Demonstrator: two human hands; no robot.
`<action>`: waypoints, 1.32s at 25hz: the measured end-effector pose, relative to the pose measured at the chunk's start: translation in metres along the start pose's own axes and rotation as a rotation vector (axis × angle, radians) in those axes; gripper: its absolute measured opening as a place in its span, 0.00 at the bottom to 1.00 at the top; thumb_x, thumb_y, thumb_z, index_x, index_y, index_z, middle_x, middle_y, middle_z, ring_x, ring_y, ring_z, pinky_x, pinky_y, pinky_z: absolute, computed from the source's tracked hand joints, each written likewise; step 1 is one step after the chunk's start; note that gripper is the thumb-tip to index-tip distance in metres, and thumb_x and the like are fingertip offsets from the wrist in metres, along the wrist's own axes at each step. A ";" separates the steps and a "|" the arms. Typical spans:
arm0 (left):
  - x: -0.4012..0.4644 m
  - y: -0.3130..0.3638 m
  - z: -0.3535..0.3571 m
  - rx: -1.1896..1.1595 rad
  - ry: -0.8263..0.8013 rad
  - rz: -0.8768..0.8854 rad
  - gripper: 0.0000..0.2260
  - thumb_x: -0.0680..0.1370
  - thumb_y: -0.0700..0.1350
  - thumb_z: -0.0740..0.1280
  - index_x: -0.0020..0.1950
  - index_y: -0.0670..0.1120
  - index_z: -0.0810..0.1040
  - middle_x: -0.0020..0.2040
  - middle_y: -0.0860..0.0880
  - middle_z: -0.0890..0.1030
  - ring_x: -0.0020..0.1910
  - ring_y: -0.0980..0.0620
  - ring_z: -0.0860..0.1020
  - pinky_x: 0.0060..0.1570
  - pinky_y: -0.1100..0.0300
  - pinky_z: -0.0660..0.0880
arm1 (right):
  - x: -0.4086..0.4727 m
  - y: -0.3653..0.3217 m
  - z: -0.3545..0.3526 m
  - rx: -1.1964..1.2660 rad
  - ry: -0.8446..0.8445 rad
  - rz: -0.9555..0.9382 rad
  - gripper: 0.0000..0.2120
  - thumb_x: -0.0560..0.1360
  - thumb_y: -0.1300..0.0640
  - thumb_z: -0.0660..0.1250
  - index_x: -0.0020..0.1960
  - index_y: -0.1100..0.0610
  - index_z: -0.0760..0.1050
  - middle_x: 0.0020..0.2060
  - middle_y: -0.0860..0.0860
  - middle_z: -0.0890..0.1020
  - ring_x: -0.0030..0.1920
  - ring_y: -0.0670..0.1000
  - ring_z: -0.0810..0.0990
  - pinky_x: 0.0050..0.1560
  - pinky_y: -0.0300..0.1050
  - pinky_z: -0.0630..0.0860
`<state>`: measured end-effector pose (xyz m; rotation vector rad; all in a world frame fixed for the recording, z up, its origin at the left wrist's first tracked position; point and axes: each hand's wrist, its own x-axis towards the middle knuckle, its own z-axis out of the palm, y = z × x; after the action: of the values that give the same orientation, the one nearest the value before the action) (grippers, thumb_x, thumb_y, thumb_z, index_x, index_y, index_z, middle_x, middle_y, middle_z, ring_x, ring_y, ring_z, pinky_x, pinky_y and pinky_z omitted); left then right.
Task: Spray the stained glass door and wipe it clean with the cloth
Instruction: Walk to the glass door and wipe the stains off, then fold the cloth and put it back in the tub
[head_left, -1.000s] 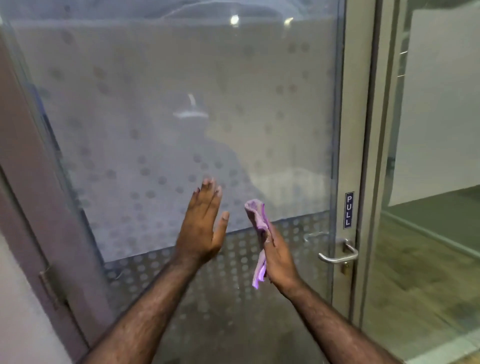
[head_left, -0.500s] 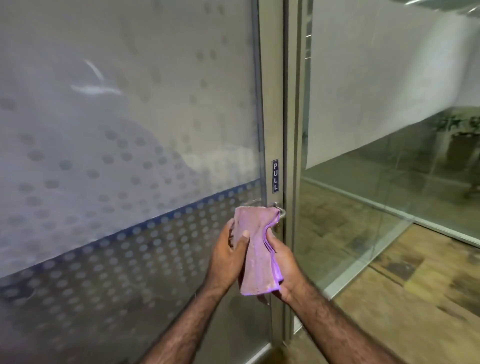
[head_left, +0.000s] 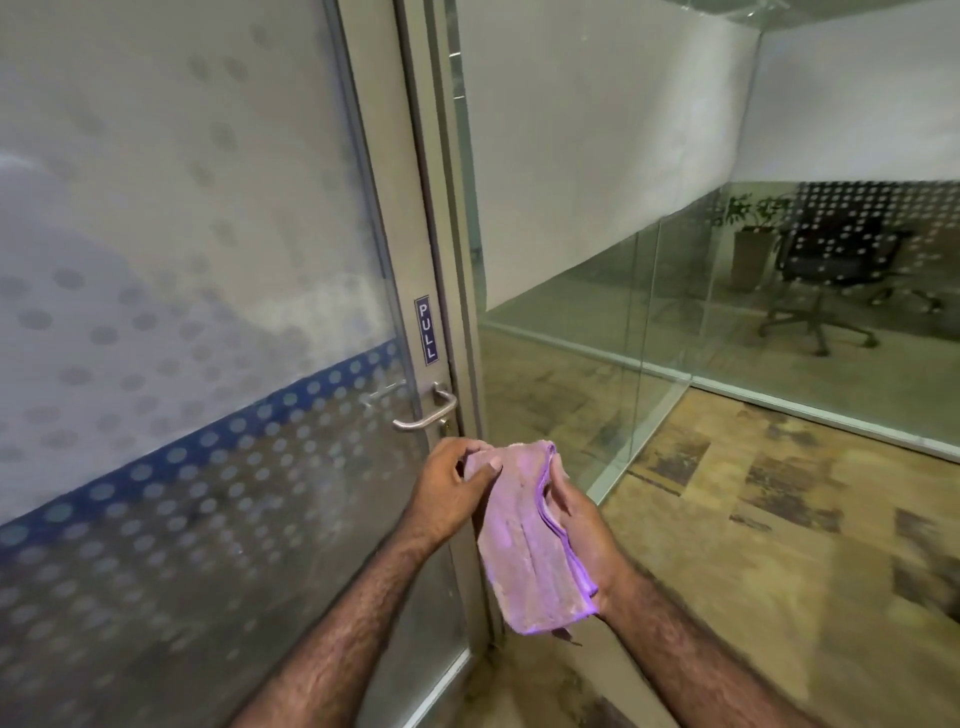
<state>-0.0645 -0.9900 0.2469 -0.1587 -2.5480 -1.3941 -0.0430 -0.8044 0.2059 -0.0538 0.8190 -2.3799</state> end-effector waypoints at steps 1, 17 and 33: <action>0.004 0.005 0.011 0.010 -0.033 0.003 0.03 0.78 0.47 0.75 0.50 0.50 0.85 0.50 0.54 0.83 0.53 0.59 0.80 0.57 0.58 0.76 | -0.010 -0.007 -0.007 0.001 -0.005 -0.019 0.33 0.87 0.36 0.59 0.77 0.62 0.74 0.64 0.57 0.83 0.65 0.54 0.81 0.72 0.50 0.72; 0.008 0.116 0.234 -0.347 -0.670 -0.159 0.14 0.89 0.47 0.59 0.58 0.37 0.75 0.51 0.45 0.80 0.47 0.49 0.76 0.45 0.57 0.80 | -0.198 -0.129 -0.179 -0.266 0.395 -0.248 0.25 0.81 0.50 0.74 0.71 0.64 0.79 0.68 0.70 0.81 0.64 0.65 0.81 0.70 0.64 0.74; -0.070 0.228 0.490 -0.465 -1.142 -0.306 0.15 0.79 0.49 0.75 0.65 0.48 0.84 0.60 0.45 0.88 0.56 0.46 0.85 0.56 0.49 0.79 | -0.423 -0.200 -0.305 -0.203 0.739 -0.512 0.30 0.78 0.72 0.71 0.77 0.57 0.73 0.70 0.64 0.82 0.72 0.66 0.80 0.75 0.69 0.74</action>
<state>-0.0239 -0.4536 0.1603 -0.9060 -3.0430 -2.5557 0.1225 -0.2749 0.1385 0.6409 1.5351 -2.8050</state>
